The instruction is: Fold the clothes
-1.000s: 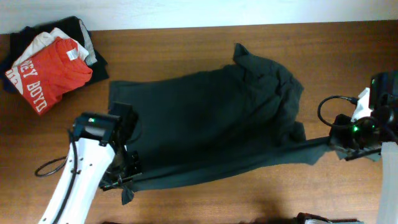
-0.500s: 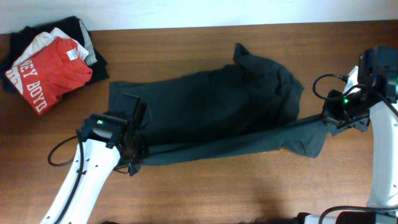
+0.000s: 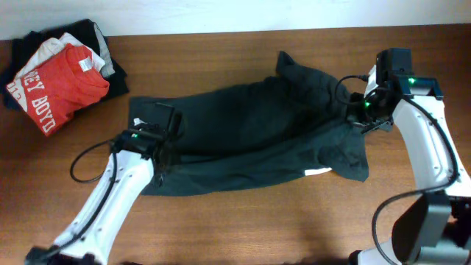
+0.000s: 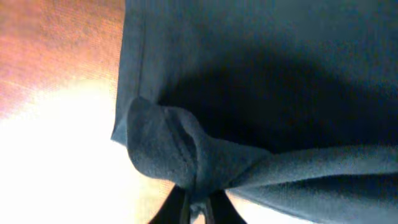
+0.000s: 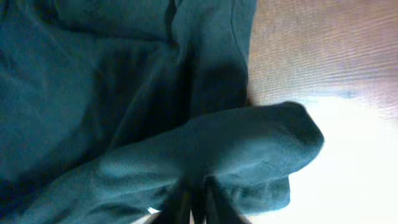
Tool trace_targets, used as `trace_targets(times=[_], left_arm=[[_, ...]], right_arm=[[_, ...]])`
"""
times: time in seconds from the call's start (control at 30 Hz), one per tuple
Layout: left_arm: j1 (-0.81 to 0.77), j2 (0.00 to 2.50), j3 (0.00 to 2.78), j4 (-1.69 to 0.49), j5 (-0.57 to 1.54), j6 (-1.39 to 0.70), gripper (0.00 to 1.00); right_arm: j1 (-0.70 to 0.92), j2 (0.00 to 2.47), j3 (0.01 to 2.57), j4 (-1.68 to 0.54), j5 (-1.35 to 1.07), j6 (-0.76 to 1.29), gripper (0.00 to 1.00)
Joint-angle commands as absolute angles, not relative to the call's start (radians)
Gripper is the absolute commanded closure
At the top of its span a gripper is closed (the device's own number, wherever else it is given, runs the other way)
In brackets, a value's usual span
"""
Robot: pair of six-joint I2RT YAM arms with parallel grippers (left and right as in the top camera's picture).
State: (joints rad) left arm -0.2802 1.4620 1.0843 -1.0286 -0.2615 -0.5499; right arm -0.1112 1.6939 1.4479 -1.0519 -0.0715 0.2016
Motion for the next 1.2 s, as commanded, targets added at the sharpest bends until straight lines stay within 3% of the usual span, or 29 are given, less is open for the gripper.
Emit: trace_targets(times=[0.0, 0.03, 0.2, 0.33, 0.37, 0.4, 0.47, 0.53, 0.63, 0.83, 0.93, 1.17], left_arm=[[-0.265, 1.527, 1.077, -0.982, -0.316, -0.544, 0.44], [-0.250, 1.539, 1.078, -0.973, -0.326, -0.544, 0.01], [-0.190, 1.506, 1.239, -1.193, -0.326, -0.544, 0.01], [-0.190, 1.510, 1.220, -1.234, -0.107, -0.485, 0.01], [-0.189, 1.521, 1.190, -1.217, -0.062, -0.463, 0.01], [-0.190, 1.530, 1.154, -1.187, -0.030, -0.453, 0.10], [-0.189, 1.550, 1.082, -1.085, -0.017, -0.454, 0.45], [-0.189, 1.572, 1.055, -1.031, -0.018, -0.454, 0.78], [-0.189, 1.629, 1.030, -0.976, -0.015, -0.454, 0.97], [-0.185, 1.817, 1.021, -0.925, -0.009, -0.455, 0.99], [-0.163, 1.860, 1.012, -0.925, -0.134, -0.485, 0.99], [0.088, 1.863, 1.010, -0.975, -0.162, -0.484, 0.99]], right_arm=[[-0.104, 1.737, 1.442, -1.043, -0.067, 0.198, 0.20], [-0.104, 1.736, 1.444, -1.065, -0.067, 0.199, 0.02], [-0.104, 1.733, 1.624, -1.309, -0.113, 0.160, 0.01], [-0.104, 1.737, 1.578, -1.376, -0.163, 0.146, 0.03], [-0.104, 1.737, 1.531, -1.358, -0.179, 0.146, 0.20], [-0.104, 1.737, 1.490, -1.333, -0.190, 0.146, 0.41], [-0.104, 1.737, 1.377, -1.238, -0.235, 0.146, 0.83], [-0.104, 1.737, 1.283, -1.154, -0.287, 0.146, 0.88], [-0.091, 1.741, 1.143, -0.990, -0.331, 0.148, 0.91], [-0.004, 1.744, 1.030, -0.773, -0.177, 0.245, 0.96], [-0.007, 1.776, 1.030, -0.761, -0.100, 0.245, 0.95], [-0.008, 1.854, 1.031, -0.764, -0.028, 0.298, 0.96]])
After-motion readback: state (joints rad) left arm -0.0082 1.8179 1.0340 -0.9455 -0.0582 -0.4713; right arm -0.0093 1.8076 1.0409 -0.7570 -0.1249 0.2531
